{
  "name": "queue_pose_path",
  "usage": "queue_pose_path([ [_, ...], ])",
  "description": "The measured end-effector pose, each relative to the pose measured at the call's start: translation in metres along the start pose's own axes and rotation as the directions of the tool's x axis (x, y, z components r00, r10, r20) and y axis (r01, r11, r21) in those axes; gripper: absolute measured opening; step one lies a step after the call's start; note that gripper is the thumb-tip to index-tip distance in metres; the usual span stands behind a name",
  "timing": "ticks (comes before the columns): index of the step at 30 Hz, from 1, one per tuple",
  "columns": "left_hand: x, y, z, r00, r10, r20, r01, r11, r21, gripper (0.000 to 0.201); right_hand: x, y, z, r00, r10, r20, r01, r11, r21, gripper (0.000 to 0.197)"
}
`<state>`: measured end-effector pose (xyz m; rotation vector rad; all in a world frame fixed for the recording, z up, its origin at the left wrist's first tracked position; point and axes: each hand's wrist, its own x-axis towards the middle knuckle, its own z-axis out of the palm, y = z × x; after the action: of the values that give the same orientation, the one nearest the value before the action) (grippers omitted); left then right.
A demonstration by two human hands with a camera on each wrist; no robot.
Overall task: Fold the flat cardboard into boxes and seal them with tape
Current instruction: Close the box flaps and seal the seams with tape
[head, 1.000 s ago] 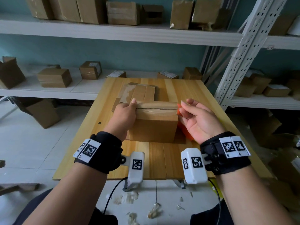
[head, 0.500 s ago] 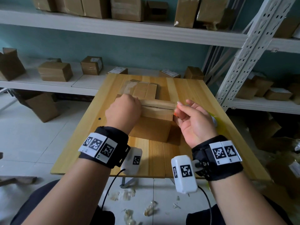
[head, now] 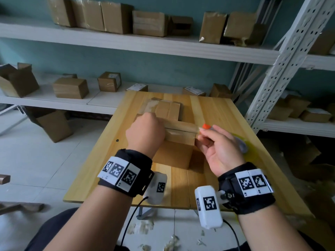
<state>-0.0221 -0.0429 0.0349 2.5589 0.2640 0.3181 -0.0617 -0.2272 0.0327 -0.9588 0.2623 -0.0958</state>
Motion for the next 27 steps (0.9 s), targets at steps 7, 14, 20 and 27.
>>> queue_pose_path([
  [7, 0.006, 0.003, 0.0, 0.994, 0.067, 0.089, -0.076, 0.992, 0.104, 0.032, 0.0, 0.0, -0.002, 1.0, -0.002, 0.015, 0.002, 1.0, 0.015, 0.066],
  [14, 0.002, 0.001, -0.001, 0.984, 0.088, 0.152, -0.108, 0.985, 0.133, 0.063, 0.001, -0.005, -0.003, 0.998, -0.043, 0.046, 0.045, 0.998, -0.045, 0.047],
  [20, -0.001, -0.003, -0.001, 0.993, 0.088, 0.082, -0.091, 0.995, 0.036, 0.048, 0.003, -0.004, -0.004, 0.996, -0.084, 0.038, 0.089, 0.979, -0.181, 0.042],
  [27, 0.005, -0.013, -0.005, 0.984, 0.085, 0.157, -0.038, 0.959, -0.282, 0.04, 0.003, -0.01, -0.008, 0.981, -0.192, 0.038, 0.195, 0.934, -0.3, 0.034],
])
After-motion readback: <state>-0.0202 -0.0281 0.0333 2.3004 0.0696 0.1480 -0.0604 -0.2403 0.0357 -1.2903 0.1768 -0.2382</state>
